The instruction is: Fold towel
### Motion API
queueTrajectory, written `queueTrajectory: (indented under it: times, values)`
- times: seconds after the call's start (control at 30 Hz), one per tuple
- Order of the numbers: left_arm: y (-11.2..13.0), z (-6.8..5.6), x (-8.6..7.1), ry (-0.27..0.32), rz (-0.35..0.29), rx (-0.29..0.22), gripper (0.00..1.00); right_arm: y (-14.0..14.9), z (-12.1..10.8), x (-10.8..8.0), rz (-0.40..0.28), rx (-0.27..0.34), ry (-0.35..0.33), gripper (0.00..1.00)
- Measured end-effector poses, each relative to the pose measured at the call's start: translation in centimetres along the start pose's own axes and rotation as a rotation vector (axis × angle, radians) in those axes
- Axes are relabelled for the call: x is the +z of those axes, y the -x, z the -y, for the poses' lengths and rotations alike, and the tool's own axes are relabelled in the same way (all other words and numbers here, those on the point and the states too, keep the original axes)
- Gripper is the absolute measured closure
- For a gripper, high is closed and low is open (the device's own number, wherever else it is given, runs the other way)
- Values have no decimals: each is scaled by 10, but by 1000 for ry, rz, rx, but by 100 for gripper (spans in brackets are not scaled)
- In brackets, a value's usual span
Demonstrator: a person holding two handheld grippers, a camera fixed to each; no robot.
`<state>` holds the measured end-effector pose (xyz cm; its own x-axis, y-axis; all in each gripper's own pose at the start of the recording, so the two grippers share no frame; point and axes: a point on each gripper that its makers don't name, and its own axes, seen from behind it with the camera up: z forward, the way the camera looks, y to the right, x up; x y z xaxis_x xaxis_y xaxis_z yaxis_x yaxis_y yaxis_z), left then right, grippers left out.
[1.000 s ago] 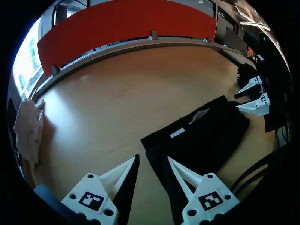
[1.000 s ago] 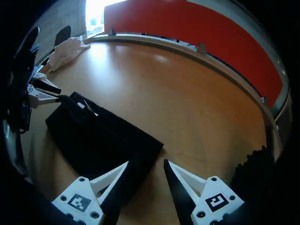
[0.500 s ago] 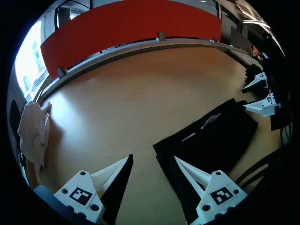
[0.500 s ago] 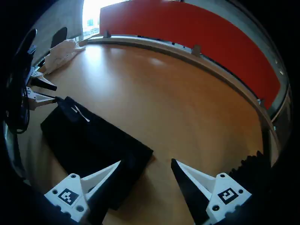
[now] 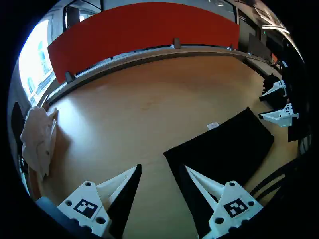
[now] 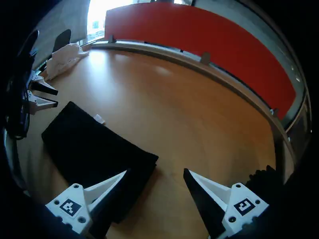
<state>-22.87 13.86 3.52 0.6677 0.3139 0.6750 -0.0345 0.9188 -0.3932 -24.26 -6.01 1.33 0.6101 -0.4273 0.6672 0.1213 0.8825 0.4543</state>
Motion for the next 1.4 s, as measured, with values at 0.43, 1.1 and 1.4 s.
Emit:
queueTrajectory:
  times: [0.43,1.1,1.4]
  values:
    - [16,-10,-15,7,4,-24,31,12,9,-19,-9,10,-7,0]
    - [58,-24,-48,-3,22,-92,31,38,26,-51,-25,51,-9,0]
    - [68,-28,-54,-9,26,-113,31,40,29,-57,-37,51,-20,0]
